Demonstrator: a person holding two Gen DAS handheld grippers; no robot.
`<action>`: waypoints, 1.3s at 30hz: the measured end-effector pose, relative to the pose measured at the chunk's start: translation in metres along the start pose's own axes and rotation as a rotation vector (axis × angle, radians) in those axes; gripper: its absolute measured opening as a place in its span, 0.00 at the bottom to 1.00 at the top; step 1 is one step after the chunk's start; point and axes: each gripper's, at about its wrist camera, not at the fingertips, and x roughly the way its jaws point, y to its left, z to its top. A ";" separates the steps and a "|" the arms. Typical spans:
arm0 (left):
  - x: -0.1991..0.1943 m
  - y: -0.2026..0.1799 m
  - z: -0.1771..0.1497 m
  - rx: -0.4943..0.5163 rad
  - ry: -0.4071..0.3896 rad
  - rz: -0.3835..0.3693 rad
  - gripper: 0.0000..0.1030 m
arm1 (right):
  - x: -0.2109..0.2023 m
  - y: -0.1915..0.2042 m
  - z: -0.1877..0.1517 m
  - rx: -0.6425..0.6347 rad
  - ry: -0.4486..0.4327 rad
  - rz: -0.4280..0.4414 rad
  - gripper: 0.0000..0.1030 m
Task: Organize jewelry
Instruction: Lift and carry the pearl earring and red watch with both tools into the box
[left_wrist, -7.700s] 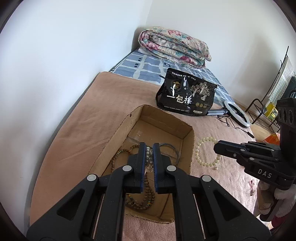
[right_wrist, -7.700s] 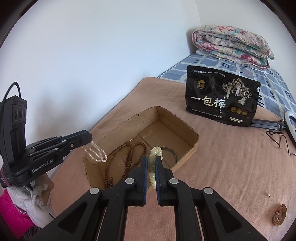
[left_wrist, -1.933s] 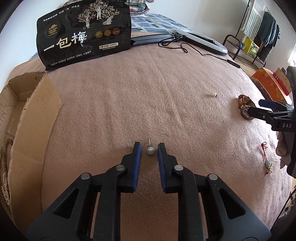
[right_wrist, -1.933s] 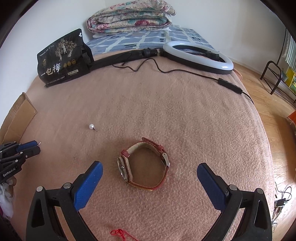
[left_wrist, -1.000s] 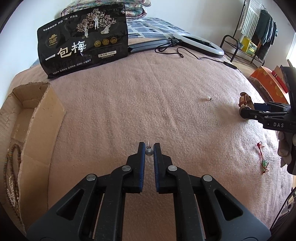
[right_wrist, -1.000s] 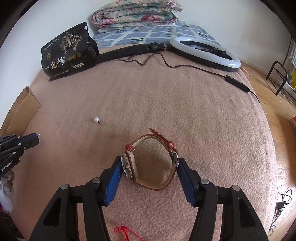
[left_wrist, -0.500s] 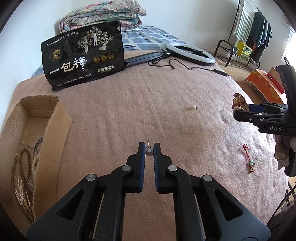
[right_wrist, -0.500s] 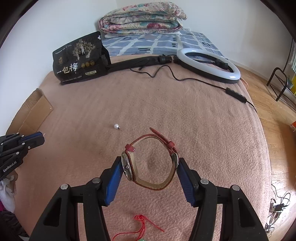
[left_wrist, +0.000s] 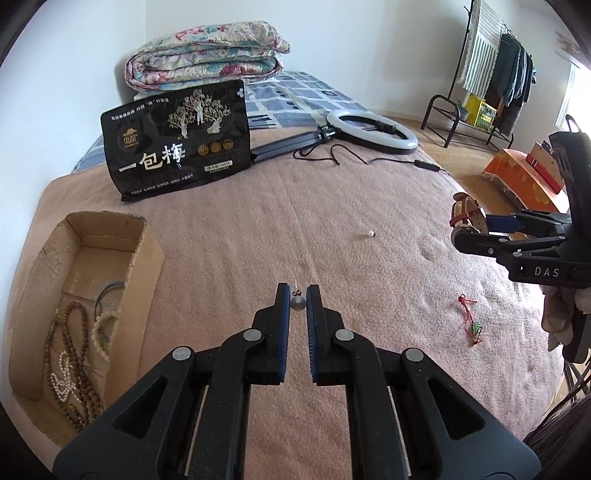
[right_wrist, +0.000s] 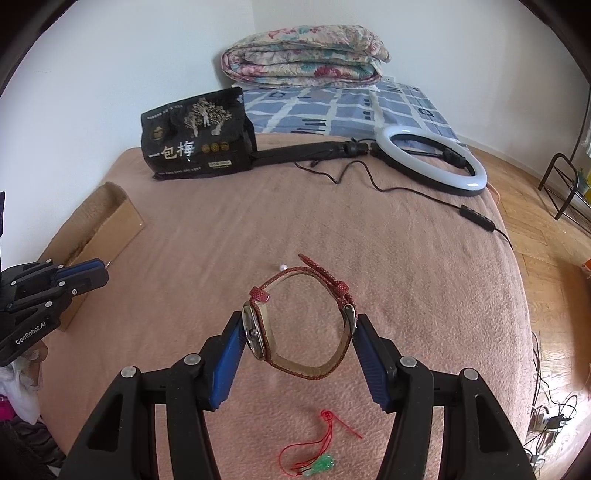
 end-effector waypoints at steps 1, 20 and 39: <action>-0.004 0.001 0.001 -0.001 -0.005 0.000 0.07 | -0.004 0.004 0.001 -0.004 -0.006 0.004 0.59; -0.066 0.027 0.001 -0.020 -0.094 0.031 0.07 | -0.039 0.069 0.022 -0.077 -0.063 0.069 0.59; -0.105 0.107 -0.008 -0.110 -0.146 0.128 0.07 | -0.023 0.154 0.049 -0.151 -0.076 0.160 0.59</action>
